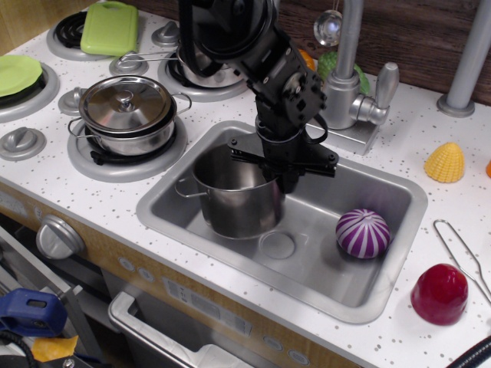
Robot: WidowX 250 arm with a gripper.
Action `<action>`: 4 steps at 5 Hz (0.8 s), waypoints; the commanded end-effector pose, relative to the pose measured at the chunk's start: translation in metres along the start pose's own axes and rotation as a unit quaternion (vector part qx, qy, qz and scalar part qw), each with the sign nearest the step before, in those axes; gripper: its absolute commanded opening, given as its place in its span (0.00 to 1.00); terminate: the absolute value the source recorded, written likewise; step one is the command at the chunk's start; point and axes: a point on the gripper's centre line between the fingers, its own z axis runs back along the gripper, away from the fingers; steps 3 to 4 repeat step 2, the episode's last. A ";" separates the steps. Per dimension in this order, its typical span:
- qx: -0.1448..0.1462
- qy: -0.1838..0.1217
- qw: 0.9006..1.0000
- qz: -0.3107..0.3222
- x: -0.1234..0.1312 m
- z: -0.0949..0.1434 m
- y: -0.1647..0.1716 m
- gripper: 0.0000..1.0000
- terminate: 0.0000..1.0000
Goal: Flip pot upright in sink
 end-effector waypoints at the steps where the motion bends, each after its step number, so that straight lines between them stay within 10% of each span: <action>1: 0.001 -0.058 0.998 -0.018 0.009 -0.004 -0.007 0.00 0.00; 2: -0.007 -0.048 0.999 -0.013 0.008 -0.002 -0.011 0.00 1.00; 4: -0.007 -0.048 0.999 -0.013 0.008 -0.002 -0.011 0.00 1.00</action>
